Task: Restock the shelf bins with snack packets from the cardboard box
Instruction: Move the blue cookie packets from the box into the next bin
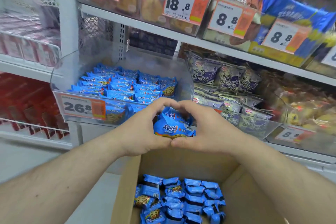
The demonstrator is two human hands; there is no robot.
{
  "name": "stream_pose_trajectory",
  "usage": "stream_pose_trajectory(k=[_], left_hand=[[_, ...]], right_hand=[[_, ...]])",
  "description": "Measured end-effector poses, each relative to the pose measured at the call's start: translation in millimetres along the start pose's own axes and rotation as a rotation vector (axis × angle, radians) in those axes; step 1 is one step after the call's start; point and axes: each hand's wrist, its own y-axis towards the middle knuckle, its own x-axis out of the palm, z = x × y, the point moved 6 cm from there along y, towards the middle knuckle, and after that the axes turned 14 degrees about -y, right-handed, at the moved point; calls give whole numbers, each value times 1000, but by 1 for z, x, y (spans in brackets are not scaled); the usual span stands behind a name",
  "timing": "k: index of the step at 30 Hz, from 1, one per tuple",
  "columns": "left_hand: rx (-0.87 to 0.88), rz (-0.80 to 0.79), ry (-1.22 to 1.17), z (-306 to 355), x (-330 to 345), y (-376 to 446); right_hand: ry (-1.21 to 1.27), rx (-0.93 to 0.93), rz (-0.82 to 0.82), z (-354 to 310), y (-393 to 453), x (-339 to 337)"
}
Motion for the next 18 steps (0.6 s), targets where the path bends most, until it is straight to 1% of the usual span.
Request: stream_pose_trajectory(k=[4, 7, 10, 11, 12, 14, 16, 18], left_hand=[[110, 87, 145, 12, -13, -1], [144, 172, 170, 18, -22, -2], [128, 335, 217, 19, -36, -1], [88, 396, 277, 18, -41, 0], [32, 449, 384, 17, -47, 1], [-61, 516, 700, 15, -56, 4], [-112, 515, 937, 12, -58, 9], [-144, 481, 1017, 6, -57, 12]], right_hand=[[-77, -15, -57, -12, 21, -11], [-67, -3, -71, -15, 33, -16], [-141, 11, -63, -17, 43, -25], [-200, 33, -46, -15, 48, -33], [-290, 62, -8, -12, 56, -43], [-551, 112, 86, -9, 78, -65], [-793, 137, 95, -9, 106, -76], [-986, 96, 42, -13, 133, -66]])
